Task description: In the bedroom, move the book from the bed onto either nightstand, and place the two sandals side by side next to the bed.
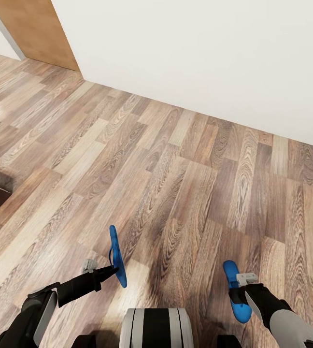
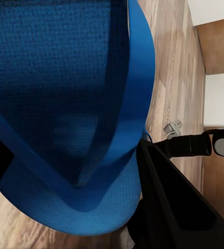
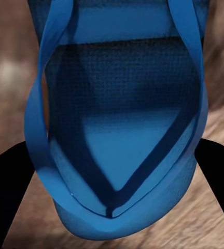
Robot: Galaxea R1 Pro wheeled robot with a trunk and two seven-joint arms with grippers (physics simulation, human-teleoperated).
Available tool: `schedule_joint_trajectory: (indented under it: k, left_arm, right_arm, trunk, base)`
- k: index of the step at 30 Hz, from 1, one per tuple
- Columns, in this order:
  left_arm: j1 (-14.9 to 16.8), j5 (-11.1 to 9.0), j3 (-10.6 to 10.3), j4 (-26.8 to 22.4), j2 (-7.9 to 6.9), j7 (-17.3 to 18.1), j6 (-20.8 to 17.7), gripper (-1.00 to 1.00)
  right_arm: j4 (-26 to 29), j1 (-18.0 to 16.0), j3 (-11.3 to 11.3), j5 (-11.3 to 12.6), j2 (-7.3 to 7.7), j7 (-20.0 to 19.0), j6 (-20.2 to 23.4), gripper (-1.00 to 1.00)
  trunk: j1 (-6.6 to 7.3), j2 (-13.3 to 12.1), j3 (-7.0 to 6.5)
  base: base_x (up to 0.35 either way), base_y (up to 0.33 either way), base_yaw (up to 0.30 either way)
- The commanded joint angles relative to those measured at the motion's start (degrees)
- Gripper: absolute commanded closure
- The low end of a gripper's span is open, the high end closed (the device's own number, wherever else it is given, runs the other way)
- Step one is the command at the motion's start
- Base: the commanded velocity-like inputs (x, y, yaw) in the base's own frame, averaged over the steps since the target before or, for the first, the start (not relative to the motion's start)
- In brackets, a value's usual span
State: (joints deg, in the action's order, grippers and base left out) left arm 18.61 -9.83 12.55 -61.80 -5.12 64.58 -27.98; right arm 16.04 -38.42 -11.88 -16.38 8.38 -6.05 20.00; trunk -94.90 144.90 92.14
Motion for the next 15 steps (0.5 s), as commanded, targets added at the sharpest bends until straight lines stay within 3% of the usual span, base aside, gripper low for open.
schedule_joint_trajectory:
  k: [1,15]
  left_arm:
    - [0.0,-0.2,0.0,0.0,-0.01,0.2,-0.4,1.0]
    - [0.0,-0.2,0.0,0.0,-0.03,0.2,-0.4,1.0]
  right_arm:
    - [0.1,0.0,-0.4,-0.3,-0.04,-0.5,0.3,1.0]
    - [0.1,0.0,-0.4,-0.3,-0.04,-0.5,0.3,1.0]
  trunk:
    - [0.01,0.0,0.03]
    - [0.03,0.0,-0.19]
  base:
    - [0.0,0.0,0.0]
    - [0.0,0.0,0.0]
